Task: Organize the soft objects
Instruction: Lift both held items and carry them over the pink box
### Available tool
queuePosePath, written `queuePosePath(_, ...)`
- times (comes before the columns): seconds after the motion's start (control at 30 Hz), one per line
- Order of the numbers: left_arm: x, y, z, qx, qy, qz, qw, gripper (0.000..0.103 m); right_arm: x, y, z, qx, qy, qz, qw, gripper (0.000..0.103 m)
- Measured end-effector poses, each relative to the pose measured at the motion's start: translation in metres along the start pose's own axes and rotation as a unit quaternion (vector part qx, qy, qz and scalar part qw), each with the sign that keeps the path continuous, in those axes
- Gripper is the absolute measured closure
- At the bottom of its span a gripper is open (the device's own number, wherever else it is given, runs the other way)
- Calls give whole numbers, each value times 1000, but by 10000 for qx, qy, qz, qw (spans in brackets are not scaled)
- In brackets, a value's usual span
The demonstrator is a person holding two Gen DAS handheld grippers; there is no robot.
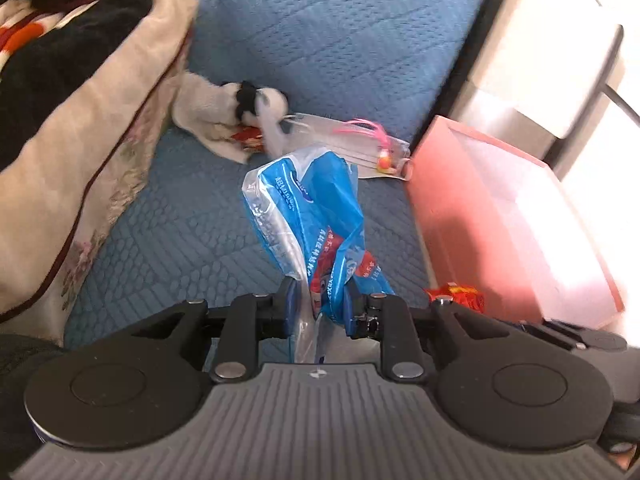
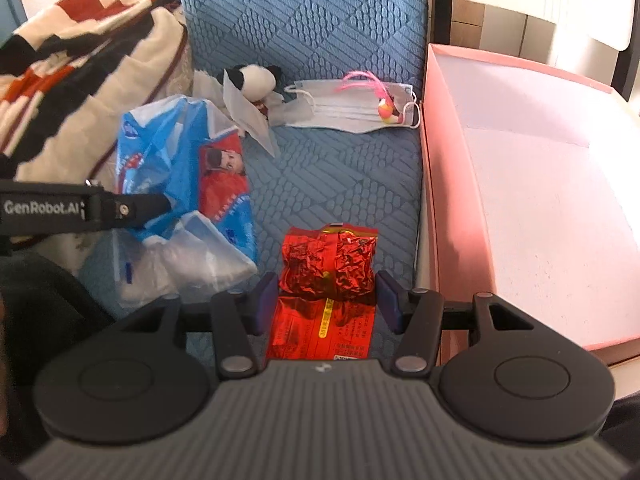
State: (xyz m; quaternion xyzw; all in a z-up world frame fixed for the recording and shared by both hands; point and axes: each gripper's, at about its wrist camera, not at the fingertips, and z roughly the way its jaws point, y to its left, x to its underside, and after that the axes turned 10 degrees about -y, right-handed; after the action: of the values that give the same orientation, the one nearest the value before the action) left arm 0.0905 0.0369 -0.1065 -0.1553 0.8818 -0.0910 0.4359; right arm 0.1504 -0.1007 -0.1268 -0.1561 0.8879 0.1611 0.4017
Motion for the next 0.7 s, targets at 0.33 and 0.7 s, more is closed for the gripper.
queuePosePath(0.33, -29, -26, -28, 22, -152, 216, 9996, 76, -24, -11, -38, -69, -325, 113, 9994, 47)
queuePosePath(0.7, -64, -84, -48, 308, -367, 404, 9980, 76, -68, -44, -74, 67, -640, 146, 9978, 47)
